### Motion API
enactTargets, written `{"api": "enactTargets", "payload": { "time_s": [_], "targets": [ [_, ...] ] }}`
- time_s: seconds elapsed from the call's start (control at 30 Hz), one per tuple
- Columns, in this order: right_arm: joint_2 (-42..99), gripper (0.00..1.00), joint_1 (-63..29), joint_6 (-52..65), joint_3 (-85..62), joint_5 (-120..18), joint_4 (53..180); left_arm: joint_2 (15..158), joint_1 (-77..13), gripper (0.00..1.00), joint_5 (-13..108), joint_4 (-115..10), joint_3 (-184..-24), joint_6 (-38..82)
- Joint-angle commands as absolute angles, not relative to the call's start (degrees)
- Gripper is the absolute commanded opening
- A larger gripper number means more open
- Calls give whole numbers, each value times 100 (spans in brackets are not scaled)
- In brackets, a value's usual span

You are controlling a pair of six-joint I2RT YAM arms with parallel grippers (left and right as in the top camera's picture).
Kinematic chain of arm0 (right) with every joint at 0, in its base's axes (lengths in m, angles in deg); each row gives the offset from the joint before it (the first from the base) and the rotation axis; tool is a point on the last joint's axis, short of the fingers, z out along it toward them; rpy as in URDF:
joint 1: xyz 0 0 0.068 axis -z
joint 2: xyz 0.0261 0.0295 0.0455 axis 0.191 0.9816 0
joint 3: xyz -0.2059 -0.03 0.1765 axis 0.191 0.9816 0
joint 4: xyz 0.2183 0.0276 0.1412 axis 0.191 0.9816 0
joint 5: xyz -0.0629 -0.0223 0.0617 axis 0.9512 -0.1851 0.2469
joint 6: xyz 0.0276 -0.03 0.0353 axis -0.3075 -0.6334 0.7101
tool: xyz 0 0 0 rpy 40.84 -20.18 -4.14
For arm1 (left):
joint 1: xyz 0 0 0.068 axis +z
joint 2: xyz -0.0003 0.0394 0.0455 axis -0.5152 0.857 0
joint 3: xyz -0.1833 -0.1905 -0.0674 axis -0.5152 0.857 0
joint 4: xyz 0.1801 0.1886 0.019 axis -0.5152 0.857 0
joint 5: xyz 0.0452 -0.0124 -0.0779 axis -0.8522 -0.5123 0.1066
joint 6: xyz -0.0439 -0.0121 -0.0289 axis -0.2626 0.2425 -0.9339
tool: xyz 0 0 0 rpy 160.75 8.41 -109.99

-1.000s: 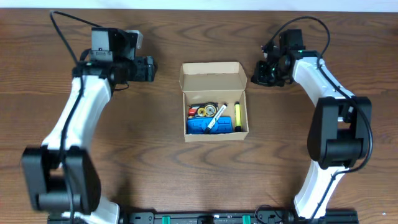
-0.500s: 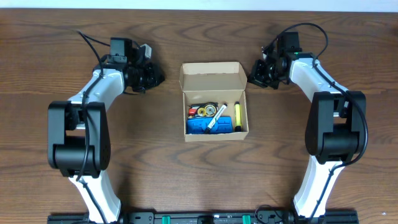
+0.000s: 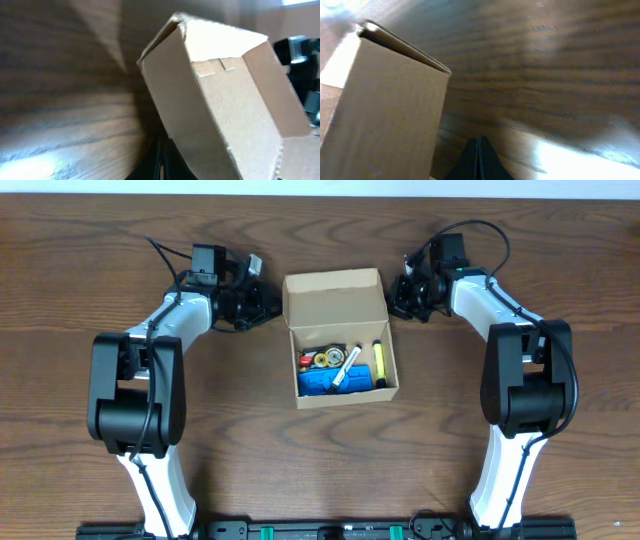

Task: Pack container
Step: 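Push the lid flaps upward with both grippers toward closing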

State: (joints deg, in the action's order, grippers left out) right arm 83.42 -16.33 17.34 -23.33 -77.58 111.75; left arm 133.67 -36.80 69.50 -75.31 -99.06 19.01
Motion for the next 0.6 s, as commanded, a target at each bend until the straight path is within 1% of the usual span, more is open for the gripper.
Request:
{"api": "enactTargets", "payload": {
  "time_s": [0.0,0.1,0.2,0.37,0.57],
  "targets": [
    [8407,1,-1697,1880,-2313,-8468,10904,13437,-3714,6,7708,-7638,-10009,1850],
    [8407,1,-1699,1880,-2313,-8805,10583,13437,-3714,6,7868,-7649,-10122,1857],
    [8405,1,-1692,1852,-2315,-8844,10535,13422,-3714,6,8019,-7647,-10269,1909],
    [8392,1,-1587,1515,-2315,-9448,10325,13317,-3699,6,8165,-7642,-10536,1929],
    [8104,1,-1410,1227,-2315,-9784,10056,12840,-3701,6,8137,-7636,-10616,2371]
  ]
}}
